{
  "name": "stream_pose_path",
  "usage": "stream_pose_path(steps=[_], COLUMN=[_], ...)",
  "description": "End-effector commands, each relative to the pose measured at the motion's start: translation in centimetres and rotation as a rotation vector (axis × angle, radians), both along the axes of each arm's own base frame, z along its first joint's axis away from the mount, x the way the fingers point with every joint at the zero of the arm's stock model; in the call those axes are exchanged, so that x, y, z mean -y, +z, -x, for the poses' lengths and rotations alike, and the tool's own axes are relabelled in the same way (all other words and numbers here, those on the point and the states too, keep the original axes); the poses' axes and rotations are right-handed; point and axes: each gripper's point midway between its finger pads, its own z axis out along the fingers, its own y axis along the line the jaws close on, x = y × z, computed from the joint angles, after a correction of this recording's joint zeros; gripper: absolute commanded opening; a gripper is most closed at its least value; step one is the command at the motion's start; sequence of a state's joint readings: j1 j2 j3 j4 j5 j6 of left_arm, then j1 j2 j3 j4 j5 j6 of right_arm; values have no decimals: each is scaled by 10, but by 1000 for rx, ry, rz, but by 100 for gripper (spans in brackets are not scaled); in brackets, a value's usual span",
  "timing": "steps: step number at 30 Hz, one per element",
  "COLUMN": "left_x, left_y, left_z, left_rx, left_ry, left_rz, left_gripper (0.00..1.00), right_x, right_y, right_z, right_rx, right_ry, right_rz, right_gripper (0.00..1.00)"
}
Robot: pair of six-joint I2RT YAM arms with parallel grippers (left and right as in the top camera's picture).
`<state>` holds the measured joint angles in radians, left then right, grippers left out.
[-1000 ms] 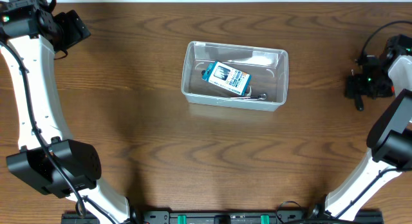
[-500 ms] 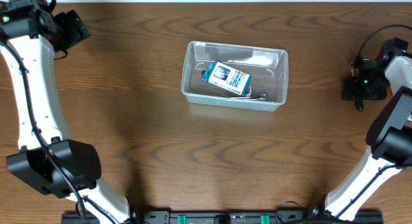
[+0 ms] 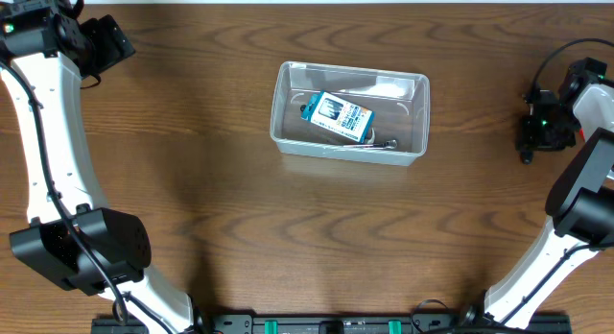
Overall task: Pack container
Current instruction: 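Close the right gripper on the screwdriver handle and lift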
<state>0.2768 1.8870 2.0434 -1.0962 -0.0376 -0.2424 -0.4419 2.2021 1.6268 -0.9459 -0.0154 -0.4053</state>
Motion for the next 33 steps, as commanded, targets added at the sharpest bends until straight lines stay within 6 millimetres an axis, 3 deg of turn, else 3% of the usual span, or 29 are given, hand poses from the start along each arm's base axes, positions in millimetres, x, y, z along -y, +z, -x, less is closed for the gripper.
stream_pose_path(steps=[1, 8, 12, 19, 23, 28, 33], left_x=[-3, -3, -3, -3, -3, -3, -3], left_y=[0, 0, 0, 0, 0, 0, 0], left_z=[0, 0, 0, 0, 0, 0, 0], left_rx=[-6, -6, -6, -6, -6, -6, -6], left_ry=[7, 7, 7, 7, 7, 7, 7], left_rz=[-13, -13, -13, -13, -13, -13, -13], left_gripper=[98, 98, 98, 98, 98, 98, 98], right_x=[1, 0, 0, -6, -14, -33, -80], right_y=[-5, -5, -5, 9, 36, 88, 150], right_z=[5, 3, 3, -10, -34, -72, -110], right_rx=[-15, -7, -5, 16, 70, 167, 293], right_ry=[-15, -51, -61, -64, -26, 44, 180], right_rz=[-16, -19, -23, -19, 2, 35, 67], right_gripper=[32, 18, 5, 2, 1, 1, 2])
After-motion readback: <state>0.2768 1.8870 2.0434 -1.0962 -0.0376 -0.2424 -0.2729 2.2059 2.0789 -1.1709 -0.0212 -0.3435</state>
